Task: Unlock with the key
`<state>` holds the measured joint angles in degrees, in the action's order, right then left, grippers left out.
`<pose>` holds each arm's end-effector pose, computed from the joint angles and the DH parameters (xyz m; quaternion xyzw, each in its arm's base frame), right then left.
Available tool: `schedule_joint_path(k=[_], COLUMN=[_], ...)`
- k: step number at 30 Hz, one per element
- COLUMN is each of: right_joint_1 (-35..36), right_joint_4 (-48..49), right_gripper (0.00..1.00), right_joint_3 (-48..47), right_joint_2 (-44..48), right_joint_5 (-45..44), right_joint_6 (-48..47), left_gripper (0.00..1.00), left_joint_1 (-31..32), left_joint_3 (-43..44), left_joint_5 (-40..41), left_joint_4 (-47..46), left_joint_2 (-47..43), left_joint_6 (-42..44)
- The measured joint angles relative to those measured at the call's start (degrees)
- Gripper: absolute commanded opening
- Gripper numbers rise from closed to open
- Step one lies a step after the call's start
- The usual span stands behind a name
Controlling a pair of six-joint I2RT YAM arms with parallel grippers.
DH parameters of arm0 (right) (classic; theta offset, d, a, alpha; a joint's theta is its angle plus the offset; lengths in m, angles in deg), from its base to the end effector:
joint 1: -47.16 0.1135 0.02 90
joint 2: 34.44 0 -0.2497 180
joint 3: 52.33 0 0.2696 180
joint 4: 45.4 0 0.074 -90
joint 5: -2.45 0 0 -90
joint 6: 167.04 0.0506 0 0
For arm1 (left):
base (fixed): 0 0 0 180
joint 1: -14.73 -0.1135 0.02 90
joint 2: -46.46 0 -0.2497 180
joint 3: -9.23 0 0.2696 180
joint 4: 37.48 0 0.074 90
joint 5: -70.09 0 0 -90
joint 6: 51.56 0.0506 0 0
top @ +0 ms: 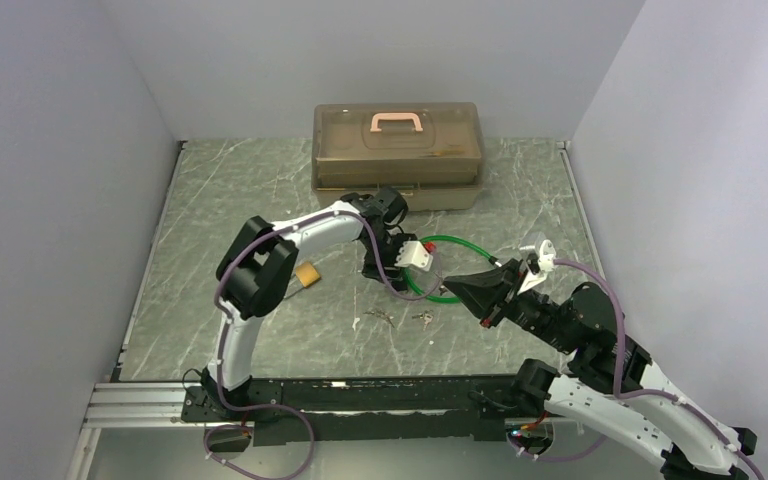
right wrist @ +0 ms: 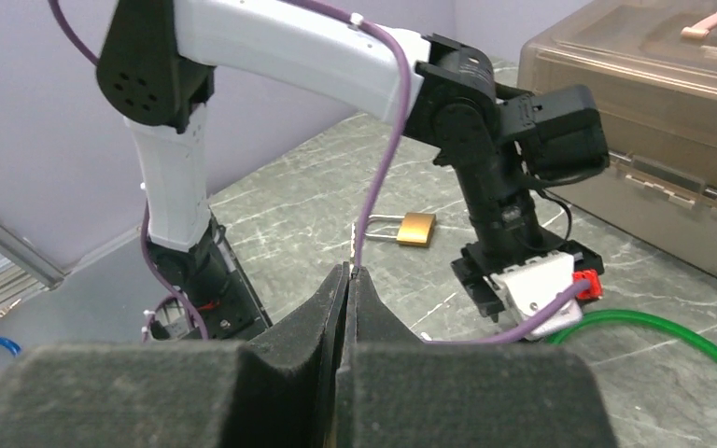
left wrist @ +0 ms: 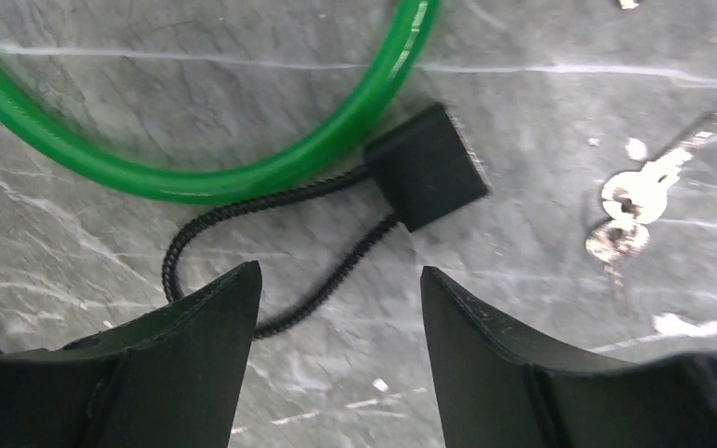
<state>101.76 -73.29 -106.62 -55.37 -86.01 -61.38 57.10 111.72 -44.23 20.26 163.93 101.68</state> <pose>0.0777 0.1116 0.3628 -0.2335 0.6307 0.4332 0.6000 0.3046 -0.3061 0.1507 0.7890 0.5591 -0.1782 0.1821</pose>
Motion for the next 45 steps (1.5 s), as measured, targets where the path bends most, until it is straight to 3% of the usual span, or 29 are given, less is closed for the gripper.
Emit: schedule_joint_path(k=[3, 15, 20, 31, 36, 41, 43, 45], right_joint_1=[0.00, 0.00, 0.00, 0.00, 0.00, 0.00, 0.00, -0.02], right_joint_4=[0.00, -0.79, -1.75, -1.88, -1.88, -2.10, -2.10, -2.10], right_gripper=[0.00, 0.00, 0.00, 0.00, 0.00, 0.00, 0.00, 0.00], right_joint_3=[0.00, -0.44, -1.27, -1.90, -1.92, -1.92, -1.92, -1.92], right_joint_2=[0.24, 1.92, 1.92, 0.83, 0.04, -0.55, -0.55, -0.72], right_joint_5=[-0.52, -3.19, -3.21, -2.54, -1.57, -1.09, -1.03, -1.03], right_joint_6=[0.00, -0.02, -0.04, 0.00, 0.26, 0.76, 0.92, 0.96], left_gripper=[0.58, 0.08, 0.01, 0.01, 0.05, 0.30, 0.53, 0.57], left_joint_1=[-0.02, -0.28, -0.72, -8.07, -7.76, -7.65, -7.67, -7.67], left_joint_3=[2.12, 4.17, 2.64, -25.46, -30.03, -31.78, -33.05, -33.44], left_joint_5=[0.66, 2.51, 3.06, 7.72, 9.53, 11.28, 12.24, 12.79], left_joint_4=[-1.01, 0.42, -1.49, -3.26, -2.54, -3.74, -3.26, -1.90], left_joint_2=[3.23, 5.53, 4.63, -15.89, -19.63, -21.14, -22.29, -23.32], left_joint_6=[0.13, -1.36, -5.27, -13.03, -14.34, -14.93, -14.88, -14.75])
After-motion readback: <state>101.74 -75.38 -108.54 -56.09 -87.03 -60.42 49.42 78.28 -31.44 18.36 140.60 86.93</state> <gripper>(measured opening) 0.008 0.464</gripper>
